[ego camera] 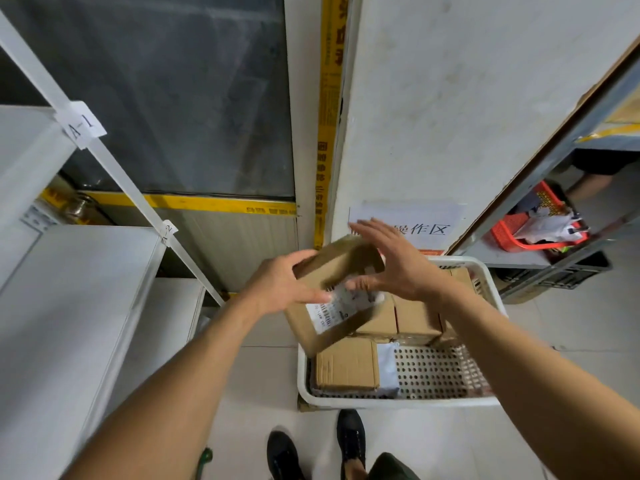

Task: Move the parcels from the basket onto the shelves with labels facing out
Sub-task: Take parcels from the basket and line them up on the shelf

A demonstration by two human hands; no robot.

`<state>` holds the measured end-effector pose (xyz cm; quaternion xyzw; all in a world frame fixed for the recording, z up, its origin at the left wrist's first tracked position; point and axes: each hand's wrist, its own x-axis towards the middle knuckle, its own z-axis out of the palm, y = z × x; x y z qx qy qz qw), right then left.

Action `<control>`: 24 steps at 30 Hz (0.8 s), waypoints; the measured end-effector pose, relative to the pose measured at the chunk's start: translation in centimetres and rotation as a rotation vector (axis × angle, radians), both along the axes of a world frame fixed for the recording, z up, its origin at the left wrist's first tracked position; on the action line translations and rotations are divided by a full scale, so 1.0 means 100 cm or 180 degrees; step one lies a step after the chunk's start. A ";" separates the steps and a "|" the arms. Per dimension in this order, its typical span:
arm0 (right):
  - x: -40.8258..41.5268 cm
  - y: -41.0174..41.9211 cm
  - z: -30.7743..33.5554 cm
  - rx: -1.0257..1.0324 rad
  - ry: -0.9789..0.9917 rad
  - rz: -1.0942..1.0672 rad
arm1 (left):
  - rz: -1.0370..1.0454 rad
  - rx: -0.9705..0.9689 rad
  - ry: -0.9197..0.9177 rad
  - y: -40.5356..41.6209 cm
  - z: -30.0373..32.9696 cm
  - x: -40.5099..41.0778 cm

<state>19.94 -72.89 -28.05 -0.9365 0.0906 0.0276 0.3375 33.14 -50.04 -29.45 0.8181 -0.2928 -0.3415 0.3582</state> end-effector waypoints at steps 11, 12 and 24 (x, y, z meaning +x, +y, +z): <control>0.010 0.033 -0.018 0.2103 0.0797 -0.0513 | 0.0252 -0.0325 -0.0901 0.038 0.040 0.023; 0.007 0.039 -0.025 0.2345 0.0668 -0.0638 | 0.0621 -0.0435 -0.1082 0.045 0.034 0.023; 0.039 0.111 -0.034 0.3368 0.0349 -0.0691 | 0.2112 -0.1003 0.0394 0.104 -0.015 -0.040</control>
